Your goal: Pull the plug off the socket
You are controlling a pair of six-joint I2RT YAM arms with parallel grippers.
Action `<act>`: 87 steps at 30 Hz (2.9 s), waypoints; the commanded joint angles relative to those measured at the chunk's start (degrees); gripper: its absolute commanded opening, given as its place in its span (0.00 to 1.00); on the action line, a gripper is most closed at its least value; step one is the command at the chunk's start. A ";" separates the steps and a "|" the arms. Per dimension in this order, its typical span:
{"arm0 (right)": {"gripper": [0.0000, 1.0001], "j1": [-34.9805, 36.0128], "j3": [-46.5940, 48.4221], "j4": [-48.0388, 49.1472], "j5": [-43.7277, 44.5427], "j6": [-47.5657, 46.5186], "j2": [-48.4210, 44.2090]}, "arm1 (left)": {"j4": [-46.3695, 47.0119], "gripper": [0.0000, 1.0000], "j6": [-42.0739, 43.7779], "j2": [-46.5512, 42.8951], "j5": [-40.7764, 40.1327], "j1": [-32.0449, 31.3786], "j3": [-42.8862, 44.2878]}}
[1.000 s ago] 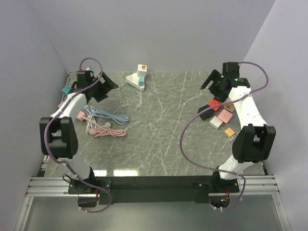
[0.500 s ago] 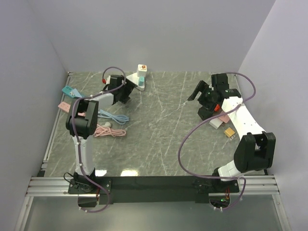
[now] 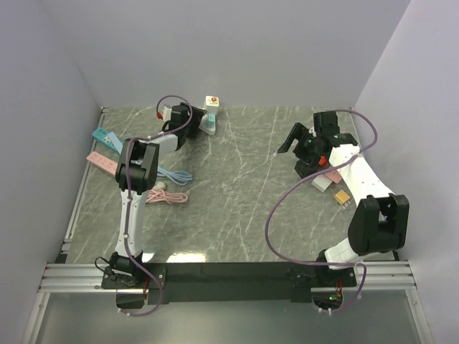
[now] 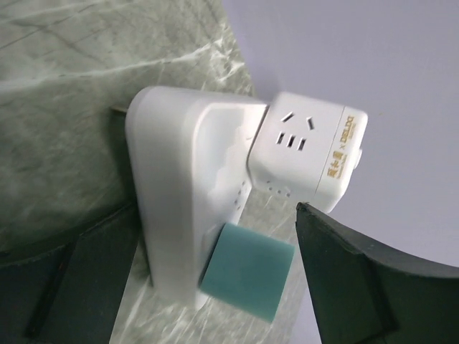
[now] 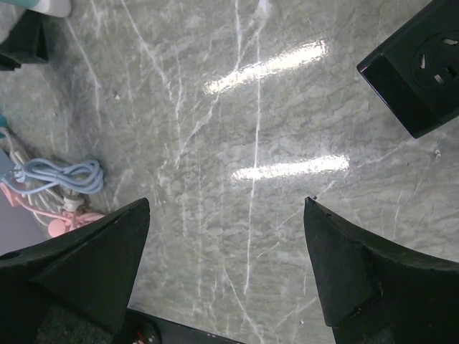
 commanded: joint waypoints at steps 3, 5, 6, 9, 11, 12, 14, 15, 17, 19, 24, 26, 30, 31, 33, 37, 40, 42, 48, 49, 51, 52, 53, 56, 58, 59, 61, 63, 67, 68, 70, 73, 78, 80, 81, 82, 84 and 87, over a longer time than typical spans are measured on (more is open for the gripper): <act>0.93 -0.09 1.61 1.09 -1.23 -2.07 1.67 | 0.28 0.91 -2.55 4.90 -0.79 -0.41 2.58; 0.93 -0.09 1.79 1.09 -1.76 -2.42 2.72 | -0.77 0.84 -1.85 6.65 -0.27 -0.41 5.65; 0.93 -0.09 1.97 1.01 -1.93 -2.51 2.99 | -0.95 0.81 -1.50 6.92 0.08 -0.41 6.36; 0.92 -0.09 1.97 1.27 -2.37 -2.51 3.96 | -0.16 0.64 -0.97 6.75 1.23 -0.33 6.11; 0.91 -0.18 1.79 1.80 -2.64 -2.51 4.22 | 1.77 0.51 -1.15 5.97 1.76 -0.06 4.35; 0.91 -0.09 1.71 1.97 -2.72 -2.42 4.31 | 2.04 0.46 -0.80 5.61 2.80 -0.06 3.82; 0.91 -0.09 1.62 2.23 -2.99 -2.33 4.49 | 2.65 0.33 0.69 4.13 3.77 -0.06 2.15; 0.90 -0.01 1.44 2.41 -3.08 -2.25 4.49 | 3.00 0.29 1.05 3.42 4.21 -0.06 1.36; 0.89 -0.09 1.18 2.59 -3.34 -2.16 4.22 | 4.49 0.17 2.01 0.97 5.35 0.03 -1.62; 0.89 -0.09 0.91 2.94 -3.43 -2.16 3.52 | 5.29 0.08 3.68 -2.45 5.97 -0.06 -4.78; 0.88 0.08 -0.49 4.08 -5.00 -2.68 2.03 | 0.39 0.01 10.96 -11.78 6.33 -1.03 -10.33; 0.87 0.43 -1.28 5.49 -7.54 -3.82 1.67 | -4.53 0.00 17.55 -16.26 4.14 -2.69 -10.77; 0.88 2.71 -2.77 8.56 -12.91 -4.88 1.76 | -17.72 0.01 25.56 -22.42 -1.40 -6.12 -12.79; 0.88 4.03 -3.30 11.00 -14.14 -4.71 1.50 | -18.78 0.01 27.40 -24.86 -3.15 -7.43 -15.32; 0.91 5.35 -4.62 13.56 -17.47 -2.79 1.50 | -20.28 0.00 28.56 -27.16 -5.53 -9.02 -18.14; 0.91 9.30 -6.82 21.20 -19.86 2.23 4.13 | -18.19 0.00 28.39 -33.48 -7.30 -12.45 -28.93; 0.92 10.80 -7.44 23.67 -19.52 6.53 7.55 | -17.56 0.00 27.25 -36.39 -8.08 -14.82 -33.71; 0.92 12.30 -7.35 23.59 -19.07 9.26 10.01 | -17.82 0.00 26.28 -37.63 -9.84 -15.96 -35.98; 0.91 16.16 -9.37 29.73 -18.89 11.73 12.91 | -16.59 0.00 25.31 -40.53 -9.32 -18.69 -38.02; 0.90 16.43 -9.63 32.79 -19.59 12.16 13.53 | -16.59 0.00 25.14 -40.79 -9.14 -19.04 -37.93; 0.89 17.22 -9.81 35.18 -20.82 13.04 15.46 | -16.60 0.00 25.31 -41.15 -8.97 -19.31 -37.76; 0.88 17.48 -9.81 37.54 -21.27 13.22 15.99 | -16.77 0.00 25.22 -41.15 -8.70 -19.40 -37.58; 0.88 17.66 -9.81 38.61 -21.79 13.83 16.61 | -16.86 0.00 25.31 -41.15 -8.53 -19.40 -37.58; 0.86 18.45 -8.76 40.56 -22.50 13.23 18.81 | -16.95 0.00 25.31 -41.32 -8.35 -19.66 -37.49; 0.85 19.07 -7.79 39.95 -22.15 12.79 20.74 | -16.69 0.00 25.22 -41.50 -7.91 -19.84 -37.76; 0.84 19.07 -6.83 39.68 -22.06 12.78 21.53 | -16.77 0.00 25.13 -41.67 -7.74 -19.75 -37.84; 0.84 19.16 -7.00 41.16 -21.10 13.13 22.59 | -16.68 0.00 24.96 -42.20 -7.47 -19.84 -37.93; 0.83 19.16 -6.91 41.96 -21.01 13.66 23.55 | -16.51 0.00 24.78 -42.47 -6.68 -19.84 -38.11; 0.79 19.51 -5.59 43.98 -21.80 13.84 24.96 | -16.51 0.00 24.61 -42.64 -5.63 -20.10 -38.11; 0.79 19.59 -5.50 44.51 -21.97 14.10 25.05 | -16.68 0.00 24.69 -42.64 -5.54 -20.10 -38.02; 0.77 19.77 -5.15 45.04 -21.80 14.02 25.14 | -16.51 0.00 24.69 -42.64 -5.36 -20.28 -38.20; 0.69 19.86 -4.71 46.09 -22.67 14.80 25.93 | -16.24 0.00 24.34 -42.64 -4.75 -20.37 -38.55; 0.61 21.08 -4.27 46.62 -24.17 15.77 26.99 | -15.10 0.00 23.12 -42.73 -4.22 -20.45 -38.90; 0.61 21.61 -4.62 46.27 -23.91 15.77 26.90 | -14.84 0.00 22.94 -42.64 -3.87 -20.45 -38.81; 0.60 21.79 -4.71 46.10 -23.82 15.60 26.99 | -14.84 0.00 22.50 -42.73 -3.61 -20.45 -38.64; 0.58 22.14 -4.97 46.18 -23.82 15.60 26.99 | -14.58 0.00 22.41 -42.64 -3.34 -20.45 -38.64; 0.51 22.23 -5.15 46.36 -23.82 15.77 27.42 | -14.40 0.00 22.23 -42.55 -2.90 -20.45 -38.38; 0.30 22.32 -4.89 45.83 -23.91 15.95 27.69 | -14.31 0.00 22.06 -42.55 -2.90 -20.45 -38.46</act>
